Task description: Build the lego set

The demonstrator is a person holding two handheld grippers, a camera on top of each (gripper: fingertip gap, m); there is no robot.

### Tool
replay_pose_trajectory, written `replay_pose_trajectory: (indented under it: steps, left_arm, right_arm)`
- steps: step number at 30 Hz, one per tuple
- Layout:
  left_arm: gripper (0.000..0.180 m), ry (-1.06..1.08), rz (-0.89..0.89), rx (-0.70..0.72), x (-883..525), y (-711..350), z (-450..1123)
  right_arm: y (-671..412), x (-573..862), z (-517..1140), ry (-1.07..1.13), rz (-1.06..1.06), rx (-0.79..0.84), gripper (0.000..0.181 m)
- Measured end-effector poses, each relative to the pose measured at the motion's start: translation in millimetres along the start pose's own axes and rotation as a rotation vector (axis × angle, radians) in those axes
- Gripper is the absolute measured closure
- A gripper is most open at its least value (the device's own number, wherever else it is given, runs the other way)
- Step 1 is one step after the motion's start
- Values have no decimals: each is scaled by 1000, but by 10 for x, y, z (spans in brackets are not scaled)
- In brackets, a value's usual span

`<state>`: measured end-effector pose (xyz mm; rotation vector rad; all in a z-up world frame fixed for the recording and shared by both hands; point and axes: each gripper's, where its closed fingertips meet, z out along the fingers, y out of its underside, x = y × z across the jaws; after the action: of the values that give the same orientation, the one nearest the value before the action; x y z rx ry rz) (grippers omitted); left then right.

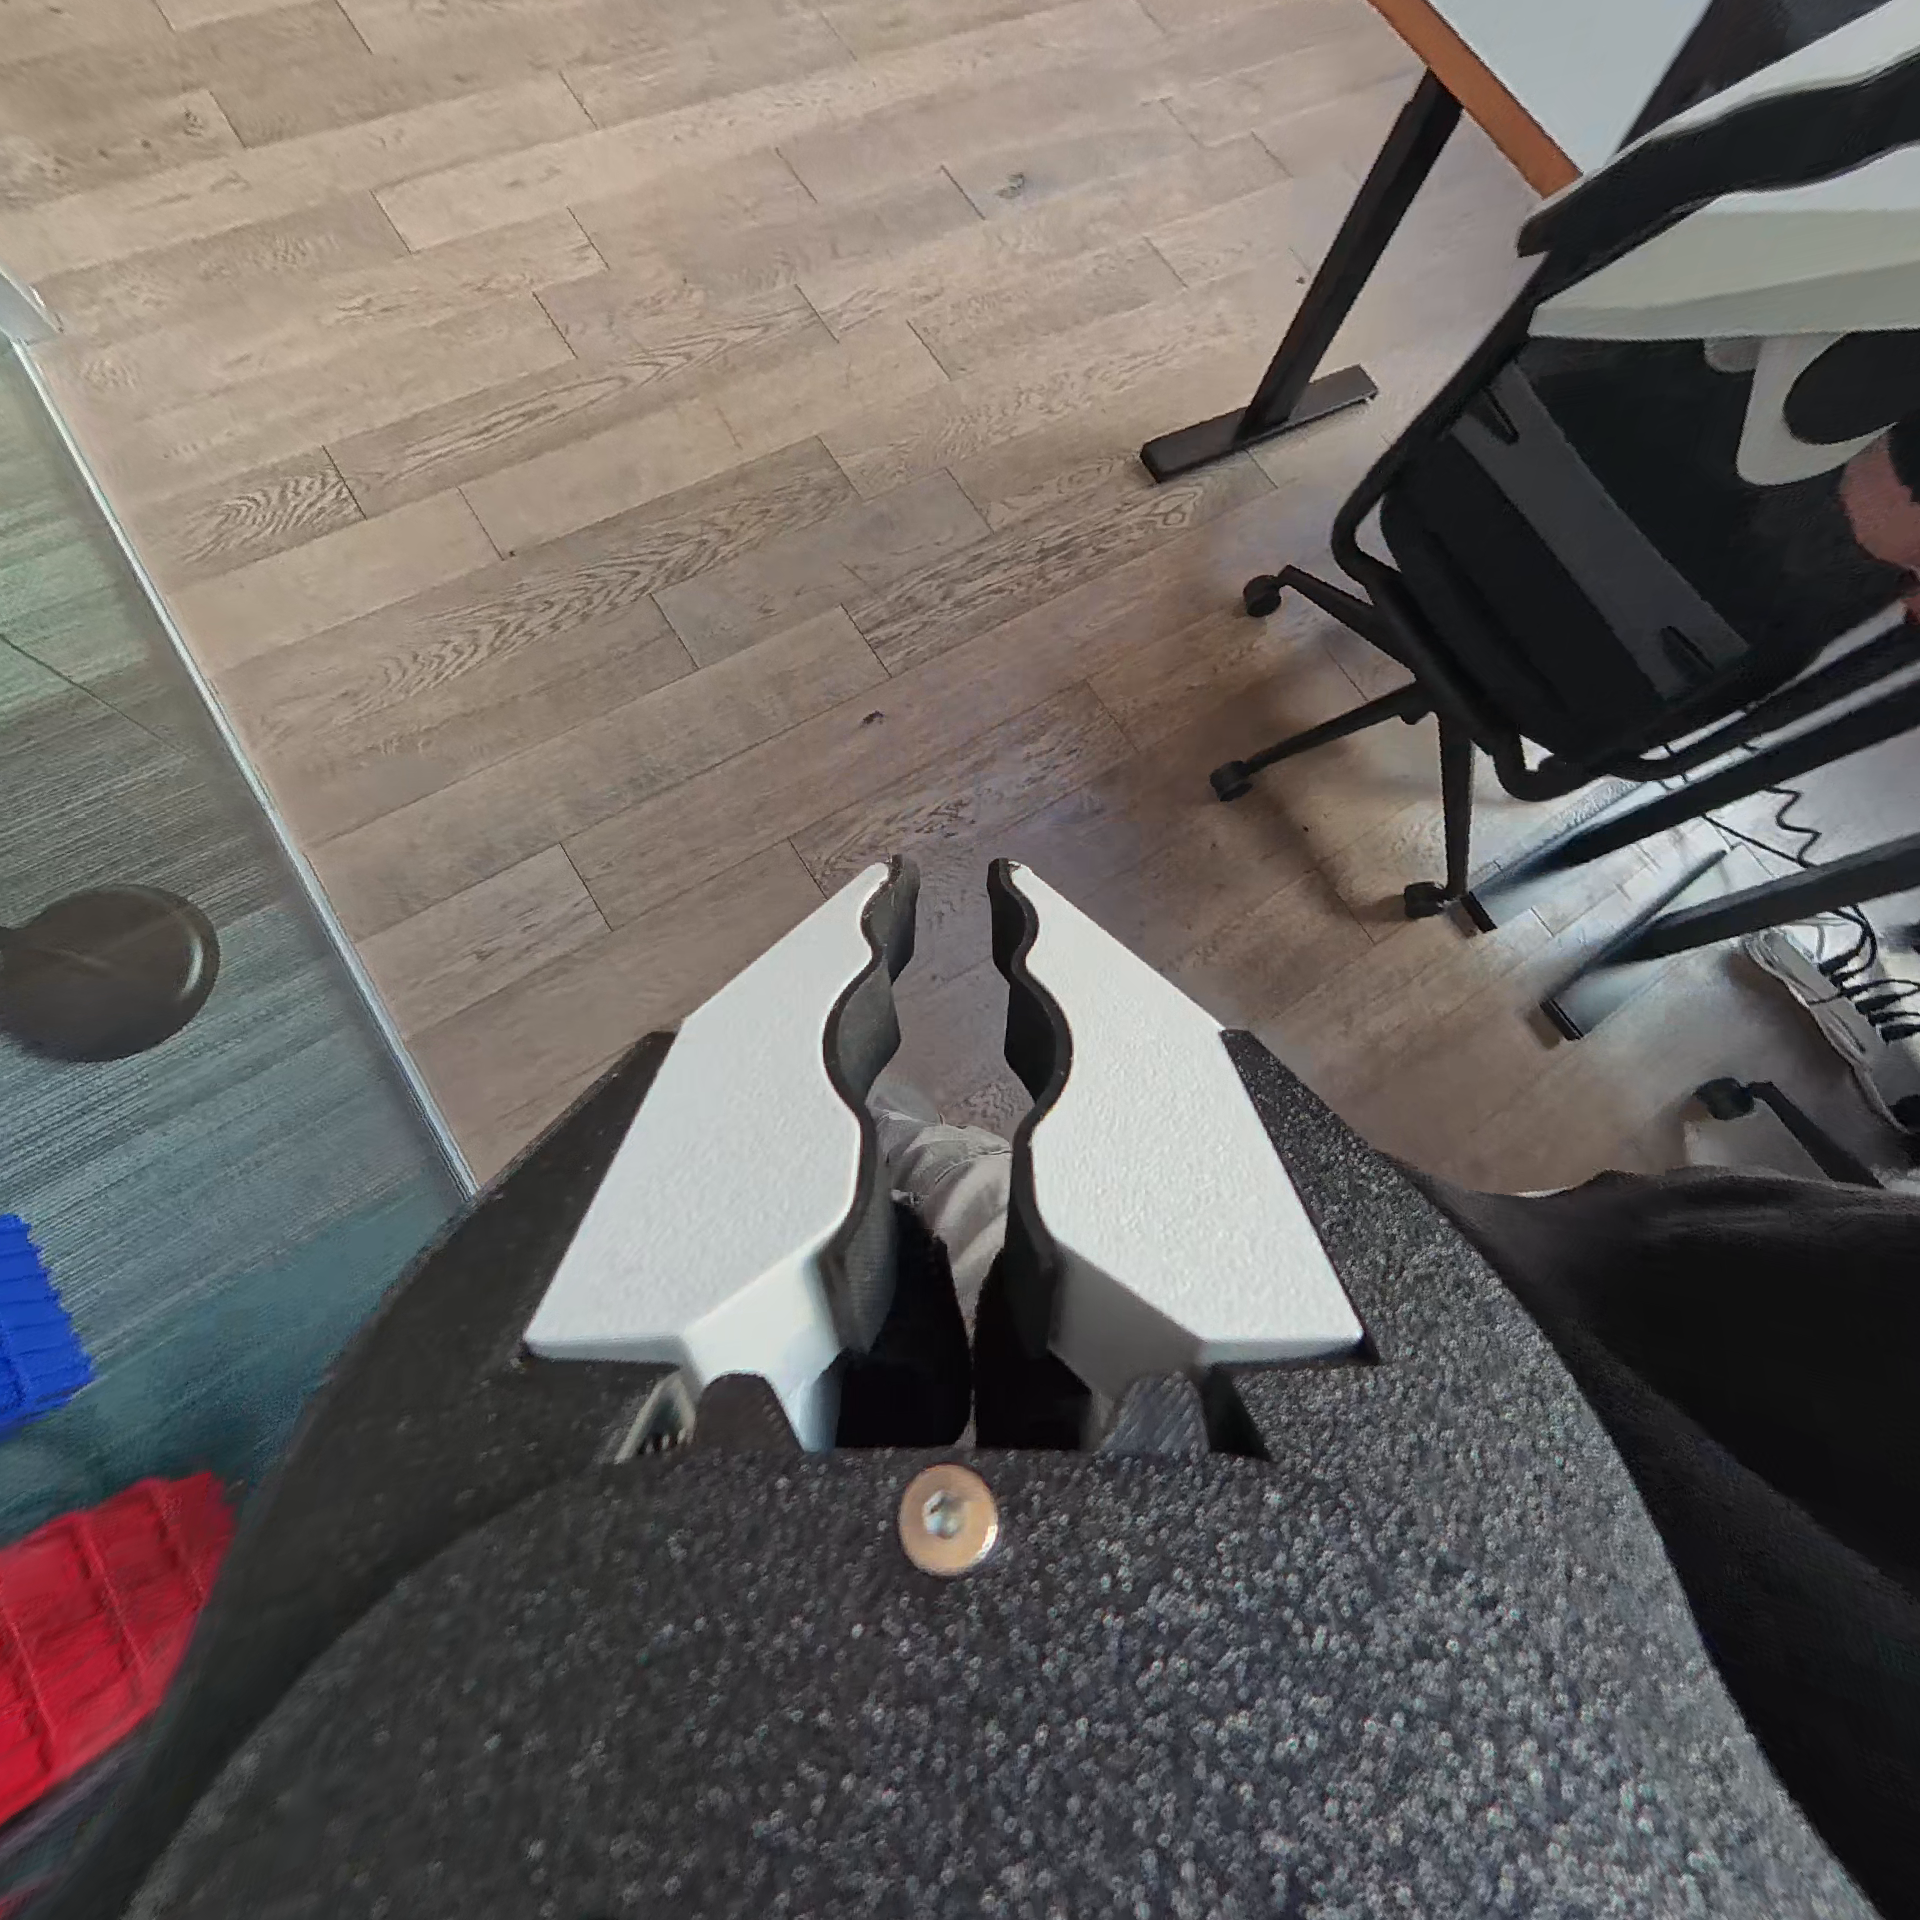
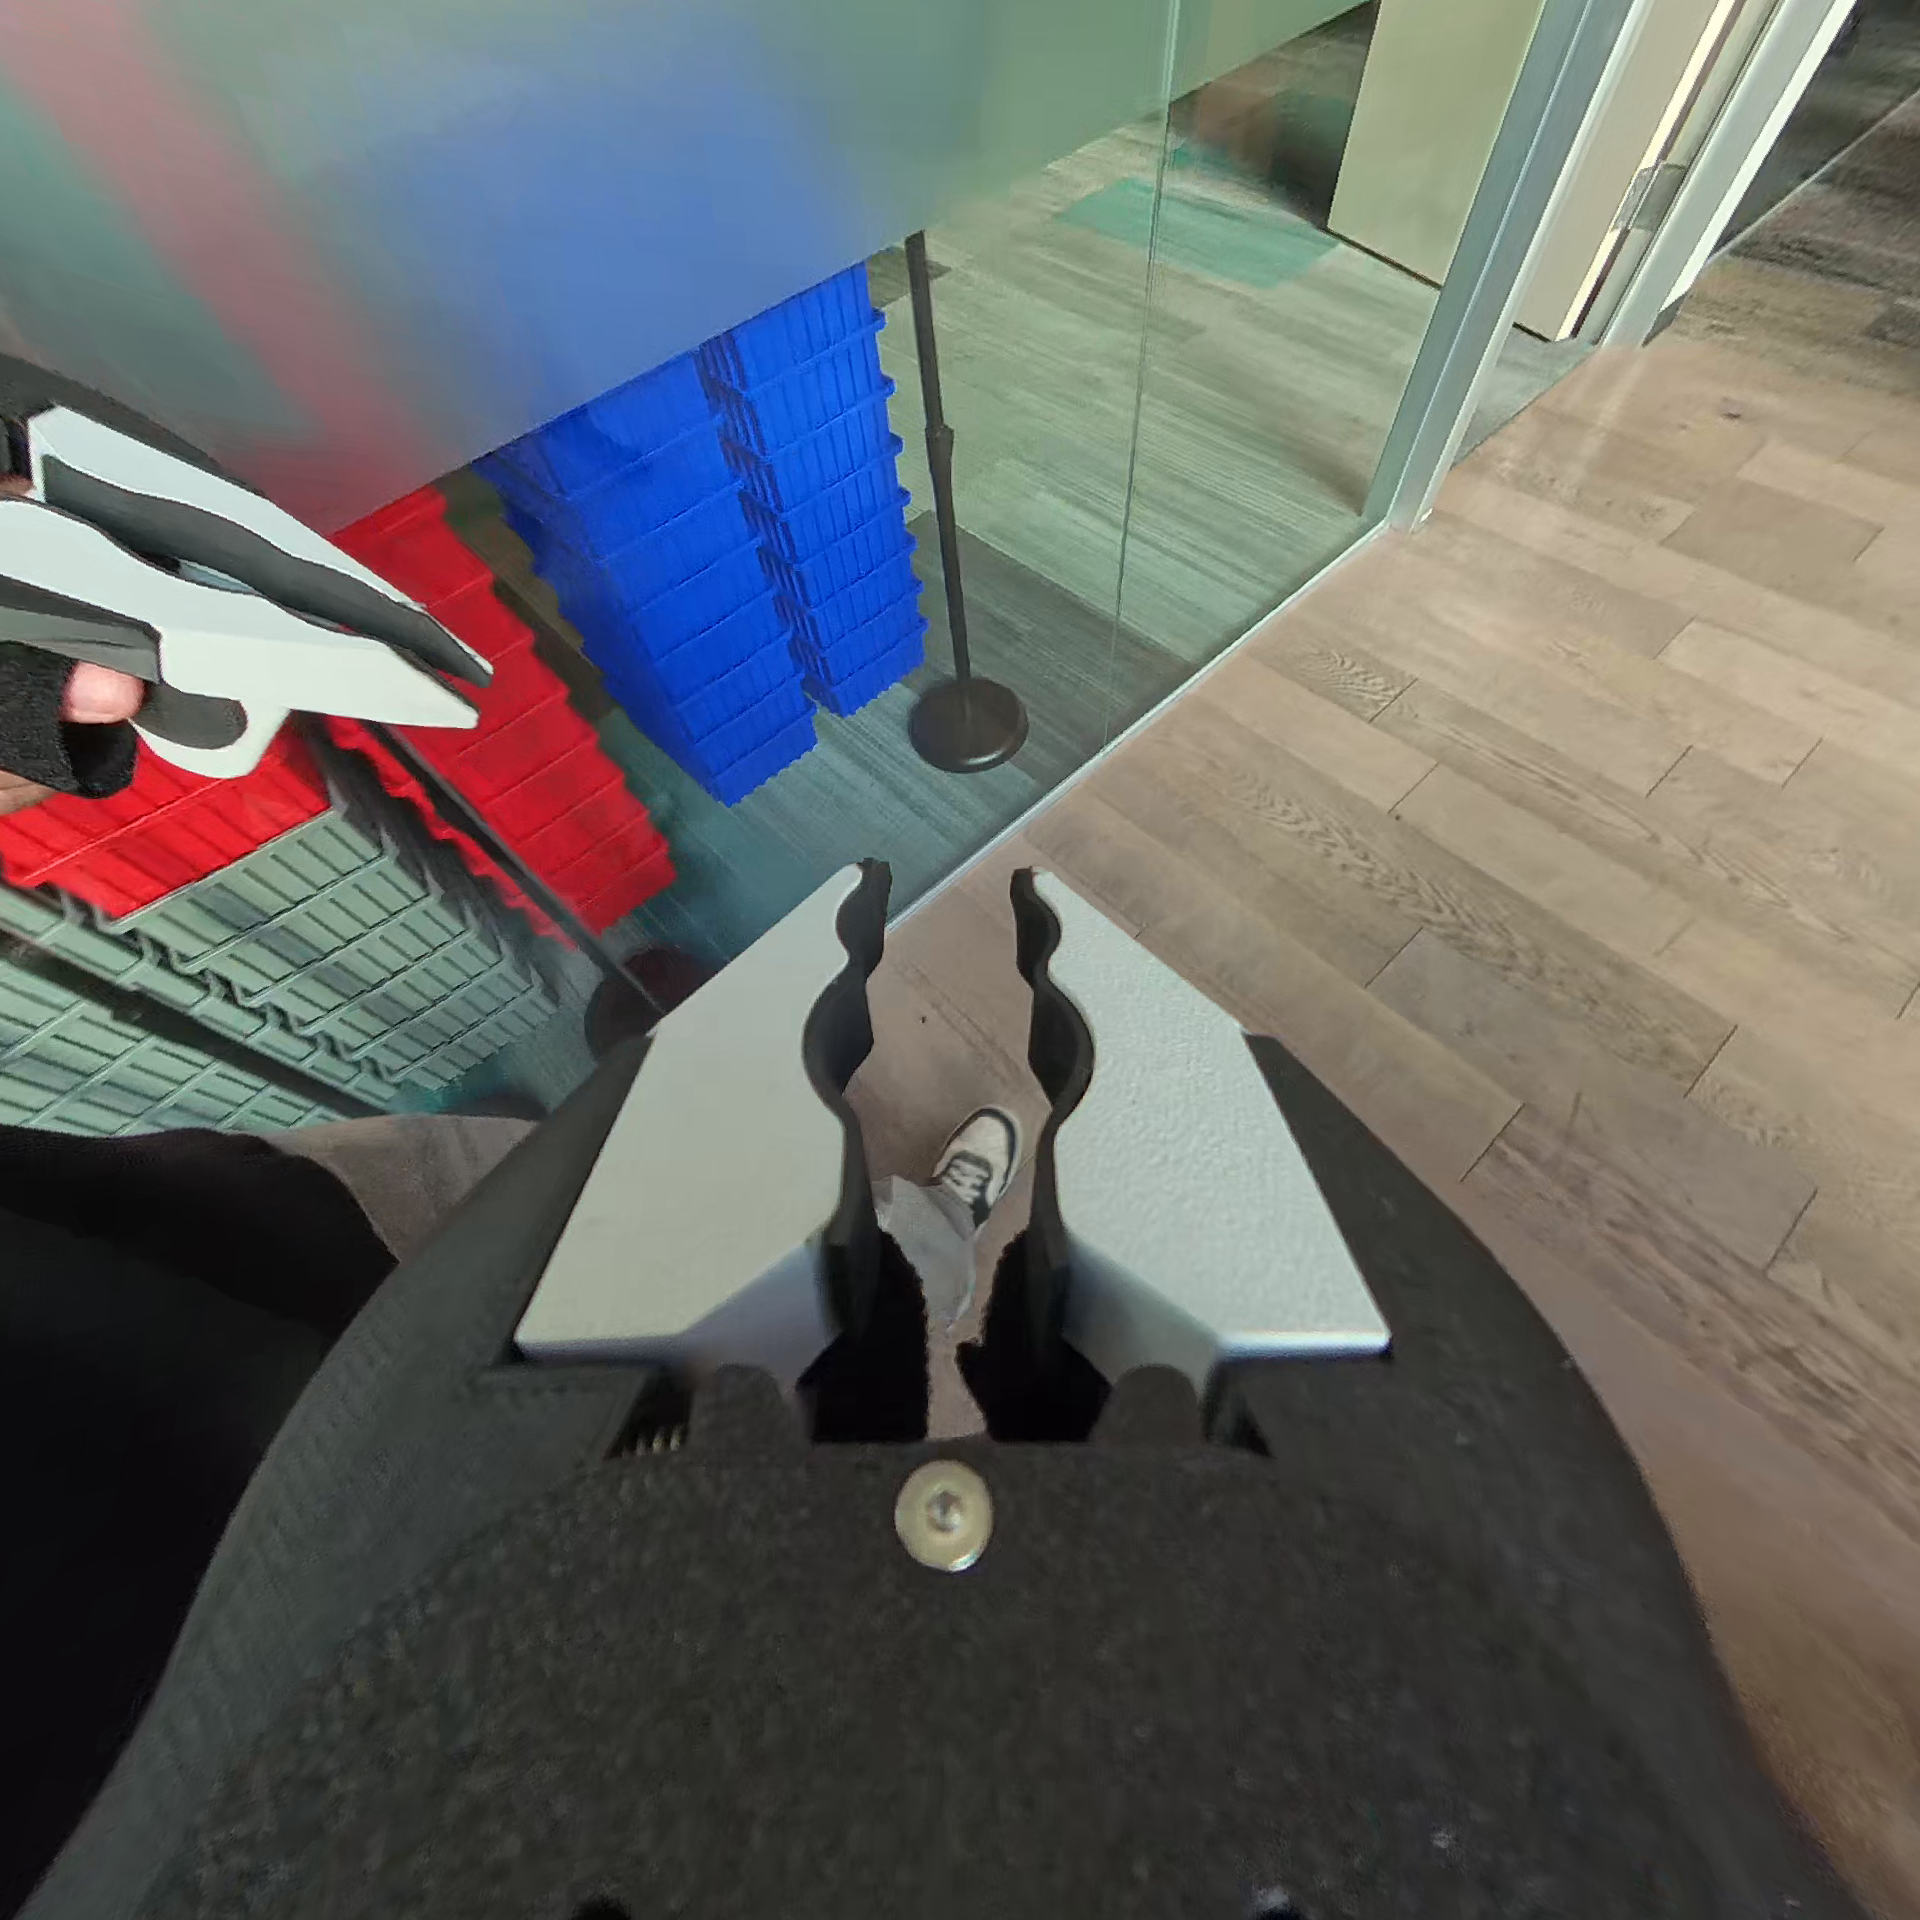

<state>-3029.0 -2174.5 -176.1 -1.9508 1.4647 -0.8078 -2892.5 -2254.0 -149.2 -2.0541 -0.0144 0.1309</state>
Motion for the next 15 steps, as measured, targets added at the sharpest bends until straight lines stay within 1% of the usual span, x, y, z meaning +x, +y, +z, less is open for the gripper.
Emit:
replay_pose_trajectory:
  steps: [3,5,7,8,10,12,15]
  left_arm:
    - [168,-10,1,4,-824,-590,819]
    - [168,-18,6,9,-1372,-1056,1326]
    - [167,-12,-9,1,-1900,-1591,1789]
    - [166,-3,-19,7,-2151,-1913,1985]
    - [167,24,-21,52,-2628,-2613,2365]
    - [166,27,3,37,-3117,-3211,2777]
    - [167,22,64,60,-3799,-4078,3398]
  right_arm:
    - [-370,854,849,3,9,13,157]
    - [-549,1437,1399,18,28,-6,157]
    - [-784,2011,1896,22,91,-36,157]
    - [-933,2259,2106,16,121,-59,156]
    - [-1342,2768,2475,21,127,-43,157]
    - [-1675,3316,2822,44,103,-55,157]
    - [-2051,4214,3335,76,124,-62,157]
